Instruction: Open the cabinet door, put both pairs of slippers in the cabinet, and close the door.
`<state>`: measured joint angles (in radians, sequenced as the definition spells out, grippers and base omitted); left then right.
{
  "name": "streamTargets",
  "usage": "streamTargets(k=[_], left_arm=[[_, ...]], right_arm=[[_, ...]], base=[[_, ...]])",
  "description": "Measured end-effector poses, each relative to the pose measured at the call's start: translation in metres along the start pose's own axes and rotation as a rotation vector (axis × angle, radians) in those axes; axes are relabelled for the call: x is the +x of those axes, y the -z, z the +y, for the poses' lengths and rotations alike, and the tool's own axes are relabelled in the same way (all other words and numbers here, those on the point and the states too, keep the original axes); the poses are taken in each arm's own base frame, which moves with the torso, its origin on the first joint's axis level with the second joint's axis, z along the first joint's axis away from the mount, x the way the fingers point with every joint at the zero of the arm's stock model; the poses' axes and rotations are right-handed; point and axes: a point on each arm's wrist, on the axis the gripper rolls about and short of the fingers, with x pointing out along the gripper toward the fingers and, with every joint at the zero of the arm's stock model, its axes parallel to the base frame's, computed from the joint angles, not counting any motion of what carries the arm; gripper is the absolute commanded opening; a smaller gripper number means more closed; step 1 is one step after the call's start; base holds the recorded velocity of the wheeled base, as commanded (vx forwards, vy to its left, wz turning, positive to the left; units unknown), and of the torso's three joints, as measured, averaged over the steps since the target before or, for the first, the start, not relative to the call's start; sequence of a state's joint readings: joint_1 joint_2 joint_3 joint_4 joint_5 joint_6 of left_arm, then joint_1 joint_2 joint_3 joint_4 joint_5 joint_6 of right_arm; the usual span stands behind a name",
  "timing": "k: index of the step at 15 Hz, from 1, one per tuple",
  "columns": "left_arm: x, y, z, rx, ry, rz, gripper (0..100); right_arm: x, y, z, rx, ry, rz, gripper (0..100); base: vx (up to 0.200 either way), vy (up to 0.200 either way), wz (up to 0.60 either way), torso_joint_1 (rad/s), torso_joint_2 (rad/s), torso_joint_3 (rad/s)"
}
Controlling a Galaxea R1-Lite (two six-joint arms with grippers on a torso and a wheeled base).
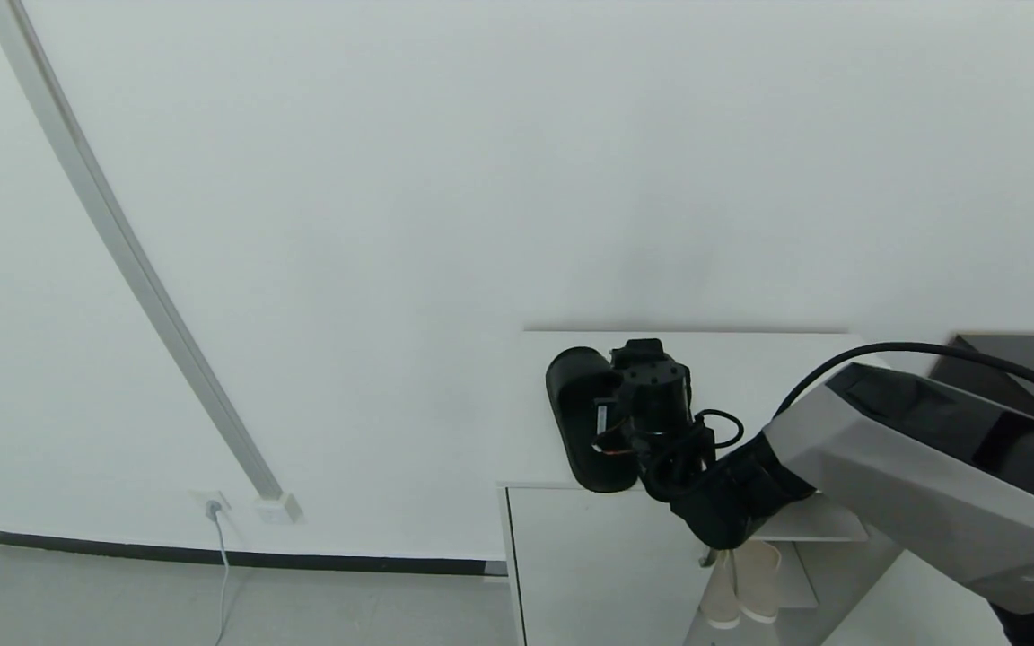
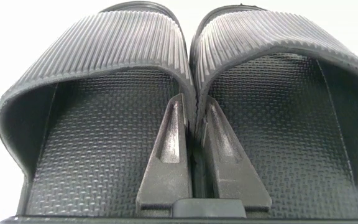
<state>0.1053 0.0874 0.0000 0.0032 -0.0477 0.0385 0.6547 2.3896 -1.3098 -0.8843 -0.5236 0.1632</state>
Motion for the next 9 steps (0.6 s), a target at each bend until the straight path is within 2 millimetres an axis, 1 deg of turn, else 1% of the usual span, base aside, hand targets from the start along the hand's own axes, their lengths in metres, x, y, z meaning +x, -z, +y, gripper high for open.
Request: streamTargets(k=[2, 4, 6, 9], left_arm=[[0.000, 0.000, 0.000, 0.000, 0.000, 0.000, 0], [0.000, 0.000, 0.000, 0.000, 0.000, 0.000, 0], [0.000, 0.000, 0.000, 0.000, 0.000, 0.000, 0], [0.000, 0.000, 0.000, 0.000, 0.000, 0.000, 0]], right_arm=[[-0.018, -0.004, -0.003, -0.014, -0.029, -0.001, 0], [-0.045, -0.011, -0.011, -0.029, -0.067, -0.001, 0], [-0.078, -0.019, -0.024, -0.045, -0.124, 0.022, 0], [-0.125, -0.032, -0.049, -0.056, -0.191, 0.047, 0]], base=[[0.000, 0.000, 0.00, 0.000, 0.00, 0.000], [0.000, 0.000, 0.00, 0.000, 0.00, 0.000], [0.000, 0.000, 0.00, 0.000, 0.00, 0.000], [0.000, 0.000, 0.00, 0.000, 0.00, 0.000]])
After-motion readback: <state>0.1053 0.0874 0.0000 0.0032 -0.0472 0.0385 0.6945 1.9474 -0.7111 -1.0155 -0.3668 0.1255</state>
